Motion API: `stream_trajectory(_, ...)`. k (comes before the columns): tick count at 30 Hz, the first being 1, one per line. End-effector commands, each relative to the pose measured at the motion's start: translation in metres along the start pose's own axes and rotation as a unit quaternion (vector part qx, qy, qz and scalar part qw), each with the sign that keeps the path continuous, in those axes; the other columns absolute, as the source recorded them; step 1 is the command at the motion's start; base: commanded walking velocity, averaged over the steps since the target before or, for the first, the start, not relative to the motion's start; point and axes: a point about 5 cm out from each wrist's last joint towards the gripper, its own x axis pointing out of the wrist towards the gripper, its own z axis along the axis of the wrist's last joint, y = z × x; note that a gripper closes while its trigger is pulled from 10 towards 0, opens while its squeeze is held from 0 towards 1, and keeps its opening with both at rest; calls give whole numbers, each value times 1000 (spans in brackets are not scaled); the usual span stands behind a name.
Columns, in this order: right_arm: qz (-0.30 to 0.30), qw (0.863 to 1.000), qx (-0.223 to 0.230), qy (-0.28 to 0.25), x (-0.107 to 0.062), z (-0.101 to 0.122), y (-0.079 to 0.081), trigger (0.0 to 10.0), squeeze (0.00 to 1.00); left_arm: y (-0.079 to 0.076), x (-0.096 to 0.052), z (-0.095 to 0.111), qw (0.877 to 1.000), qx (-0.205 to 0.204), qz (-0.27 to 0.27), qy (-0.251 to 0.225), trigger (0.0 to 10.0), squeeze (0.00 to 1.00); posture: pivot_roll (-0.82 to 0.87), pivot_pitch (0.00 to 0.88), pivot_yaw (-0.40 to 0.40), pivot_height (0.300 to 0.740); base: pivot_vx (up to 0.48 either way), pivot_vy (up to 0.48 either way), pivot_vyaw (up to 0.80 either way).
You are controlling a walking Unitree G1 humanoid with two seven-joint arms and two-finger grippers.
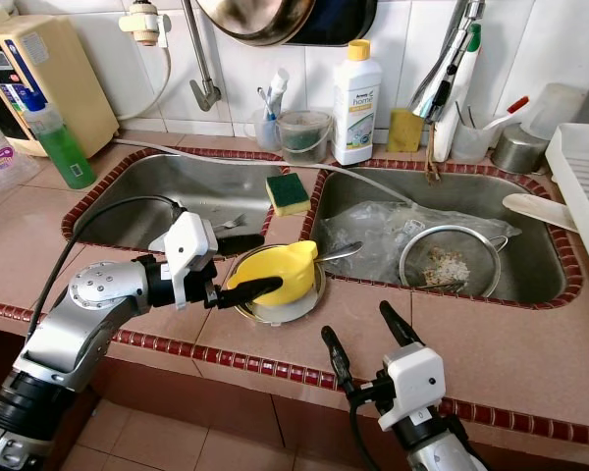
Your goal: Kitchen organization
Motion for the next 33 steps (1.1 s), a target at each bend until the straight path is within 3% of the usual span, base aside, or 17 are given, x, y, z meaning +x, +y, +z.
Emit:
stream_trajectory(1, 1, 1000, 4, 5, -2, -3, 1, 10000, 0, -3, 0, 8, 999, 16, -31, 1, 10000, 0, -187, 71, 114, 740, 0, 0, 0)
stream_trajectory(4, 1, 1000, 2, 8, -2, -4, 0, 10000, 0, -7, 1, 4, 998, 32, -54, 22, 10000, 0, -190, 70, 115, 740, 0, 0, 0)
stream_trajectory(10, 1, 1000, -1, 9, -1, -4, -1, 10000, 0, -11, 7, 1, 998, 23, -55, 32, 10000, 0, -197, 66, 118, 740, 0, 0, 0)
stream_trajectory(20, 7, 1000, 0, 14, -3, -6, 2, 10000, 0, -8, 24, 0, 997, -8, 6, 71, 10000, 0, -205, 62, 125, 740, 0, 0, 0)
stream_trajectory(33, 7, 1000, -4, 17, -1, -8, 3, 10000, 0, -11, 29, 6, 994, -22, 1, 107, 10000, 0, -209, 52, 133, 740, 0, 0, 0)
